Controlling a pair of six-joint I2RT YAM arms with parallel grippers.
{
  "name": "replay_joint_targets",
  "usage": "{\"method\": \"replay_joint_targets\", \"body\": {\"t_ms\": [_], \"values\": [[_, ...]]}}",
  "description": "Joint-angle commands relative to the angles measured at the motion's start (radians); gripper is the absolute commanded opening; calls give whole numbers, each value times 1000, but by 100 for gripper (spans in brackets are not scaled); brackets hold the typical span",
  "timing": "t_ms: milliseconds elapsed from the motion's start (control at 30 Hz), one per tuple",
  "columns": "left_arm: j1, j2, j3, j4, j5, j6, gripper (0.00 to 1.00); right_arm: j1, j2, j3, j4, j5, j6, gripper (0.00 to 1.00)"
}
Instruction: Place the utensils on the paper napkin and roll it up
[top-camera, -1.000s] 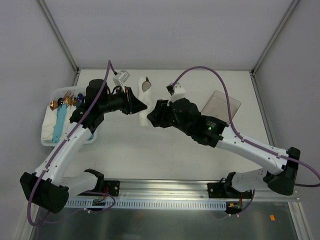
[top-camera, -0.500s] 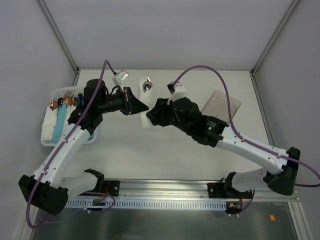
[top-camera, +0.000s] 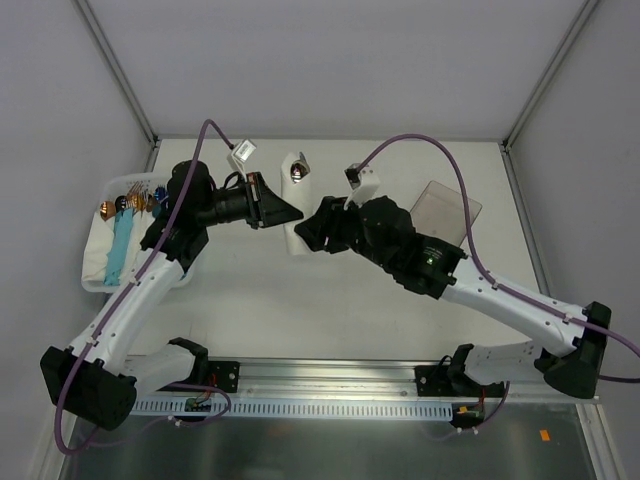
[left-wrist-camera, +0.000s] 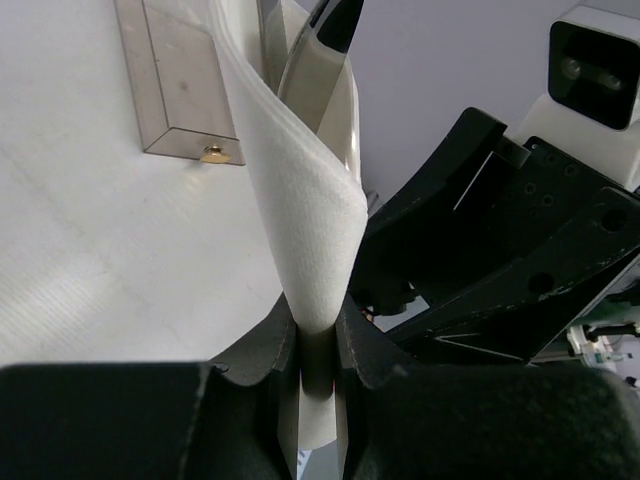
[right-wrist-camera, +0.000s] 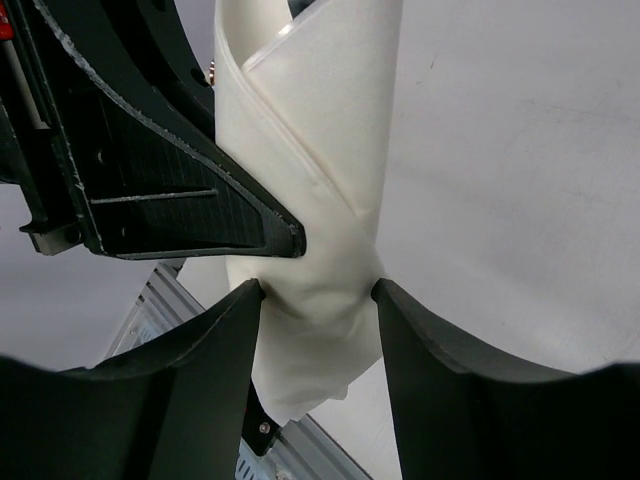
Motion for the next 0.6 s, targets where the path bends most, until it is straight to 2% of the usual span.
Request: {"method": "replay_joint_targets", "body": {"t_ms": [0, 200, 400, 567], "values": [[2, -22, -6, 183, 93, -118, 0, -8, -43, -30, 57, -23, 17, 54], [1, -6, -43, 311, 130, -217, 0, -26, -73, -88, 98, -52, 40, 56], [1, 5, -66, 369, 142, -273, 0, -37, -86, -122, 127, -88, 61, 55], [2, 17, -91, 479, 159, -357, 0, -58, -99, -179, 222, -143, 93, 53]]}}
